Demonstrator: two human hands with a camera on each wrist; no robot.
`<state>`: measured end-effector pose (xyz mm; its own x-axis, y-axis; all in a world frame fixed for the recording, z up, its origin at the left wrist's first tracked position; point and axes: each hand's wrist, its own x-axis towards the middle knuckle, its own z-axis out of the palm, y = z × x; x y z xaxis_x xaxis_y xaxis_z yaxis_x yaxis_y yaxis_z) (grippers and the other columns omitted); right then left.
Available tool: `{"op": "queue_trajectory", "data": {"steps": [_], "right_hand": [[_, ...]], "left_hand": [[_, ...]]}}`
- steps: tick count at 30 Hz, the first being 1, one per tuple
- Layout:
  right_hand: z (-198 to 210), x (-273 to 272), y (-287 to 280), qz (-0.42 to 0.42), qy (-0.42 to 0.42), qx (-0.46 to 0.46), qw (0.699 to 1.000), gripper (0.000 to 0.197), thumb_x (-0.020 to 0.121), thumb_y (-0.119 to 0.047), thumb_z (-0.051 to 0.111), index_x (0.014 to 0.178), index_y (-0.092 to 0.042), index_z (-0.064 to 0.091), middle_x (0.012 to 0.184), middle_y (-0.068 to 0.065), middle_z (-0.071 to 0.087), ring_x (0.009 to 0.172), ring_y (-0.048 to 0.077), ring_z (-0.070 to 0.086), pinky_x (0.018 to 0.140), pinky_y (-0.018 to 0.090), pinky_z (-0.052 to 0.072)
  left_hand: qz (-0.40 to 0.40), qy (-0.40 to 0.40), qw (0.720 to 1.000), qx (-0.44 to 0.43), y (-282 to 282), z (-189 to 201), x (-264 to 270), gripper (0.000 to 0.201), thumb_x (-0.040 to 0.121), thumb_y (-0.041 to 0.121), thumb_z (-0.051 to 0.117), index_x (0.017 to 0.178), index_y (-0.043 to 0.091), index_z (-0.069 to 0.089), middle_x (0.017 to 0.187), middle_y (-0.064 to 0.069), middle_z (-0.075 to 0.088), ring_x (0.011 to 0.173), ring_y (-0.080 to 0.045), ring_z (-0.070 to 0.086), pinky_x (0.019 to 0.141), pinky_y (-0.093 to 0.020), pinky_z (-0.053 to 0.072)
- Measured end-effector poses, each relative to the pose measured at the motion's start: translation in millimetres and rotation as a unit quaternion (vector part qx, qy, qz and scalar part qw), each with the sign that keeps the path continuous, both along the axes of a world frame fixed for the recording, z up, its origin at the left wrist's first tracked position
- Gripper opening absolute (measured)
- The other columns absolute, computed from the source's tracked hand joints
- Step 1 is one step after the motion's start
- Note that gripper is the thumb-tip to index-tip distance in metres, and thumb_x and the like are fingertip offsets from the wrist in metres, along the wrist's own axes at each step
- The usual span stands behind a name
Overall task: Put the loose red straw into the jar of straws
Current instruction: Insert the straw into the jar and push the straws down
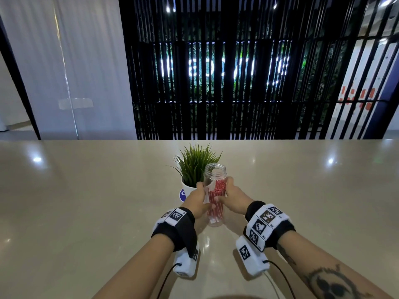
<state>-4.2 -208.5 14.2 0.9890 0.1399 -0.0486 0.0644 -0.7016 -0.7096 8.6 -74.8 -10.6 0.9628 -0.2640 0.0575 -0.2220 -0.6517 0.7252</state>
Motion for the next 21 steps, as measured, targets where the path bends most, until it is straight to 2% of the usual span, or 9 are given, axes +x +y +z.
{"op": "queue_trajectory", "data": {"steps": [7, 11, 14, 18, 21], "right_hand": [[1, 10, -15, -0.016, 0.011, -0.017, 1.0, 0.052, 0.091, -0.015, 0.054, 0.129, -0.004, 0.021, 0.126, 0.022, 0.056, 0.112, 0.032, 0.057, 0.094, 0.04, 0.046], [-3, 14, -20, -0.02, 0.015, -0.015, 1.0, 0.052, 0.091, -0.016, 0.055, 0.13, -0.004, 0.022, 0.125, 0.022, 0.057, 0.097, 0.026, 0.056, 0.087, 0.039, 0.048], [-6, 16, -20, -0.033, -0.001, -0.019, 0.999, 0.053, 0.09, -0.017, 0.057, 0.13, -0.005, 0.024, 0.124, 0.022, 0.058, 0.106, 0.033, 0.059, 0.089, 0.043, 0.049], [-11, 17, -19, -0.041, -0.019, -0.021, 0.999, 0.056, 0.088, -0.018, 0.06, 0.131, -0.005, 0.027, 0.124, 0.022, 0.059, 0.111, 0.034, 0.059, 0.095, 0.041, 0.046], [-17, 17, -18, -0.056, -0.041, -0.022, 0.997, 0.054, 0.087, -0.02, 0.062, 0.128, -0.005, 0.03, 0.121, 0.021, 0.062, 0.108, 0.034, 0.061, 0.095, 0.041, 0.047]], "left_hand": [[0.002, 0.006, 1.0, -0.009, -19, -2, 12, 0.05, 0.08, 0.006, 0.063, 0.117, 0.002, 0.03, 0.12, -0.021, 0.056, 0.11, -0.032, 0.054, 0.095, -0.043, 0.044], [0.004, 0.007, 1.0, -0.004, -24, -6, 17, 0.048, 0.08, 0.007, 0.062, 0.117, 0.002, 0.031, 0.117, -0.021, 0.056, 0.108, -0.033, 0.054, 0.094, -0.042, 0.044], [0.006, 0.008, 1.0, -0.027, -26, -9, 19, 0.053, 0.081, 0.007, 0.061, 0.123, 0.003, 0.029, 0.121, -0.02, 0.054, 0.111, -0.032, 0.053, 0.097, -0.044, 0.043], [0.018, 0.005, 0.999, -0.049, -27, -15, 19, 0.052, 0.083, 0.007, 0.056, 0.127, 0.006, 0.029, 0.125, -0.019, 0.052, 0.113, -0.03, 0.051, 0.098, -0.038, 0.04], [0.021, 0.004, 0.998, -0.057, -29, -17, 18, 0.041, 0.086, 0.008, 0.052, 0.124, 0.006, 0.034, 0.119, -0.017, 0.053, 0.102, -0.023, 0.049, 0.087, -0.027, 0.036]]}}
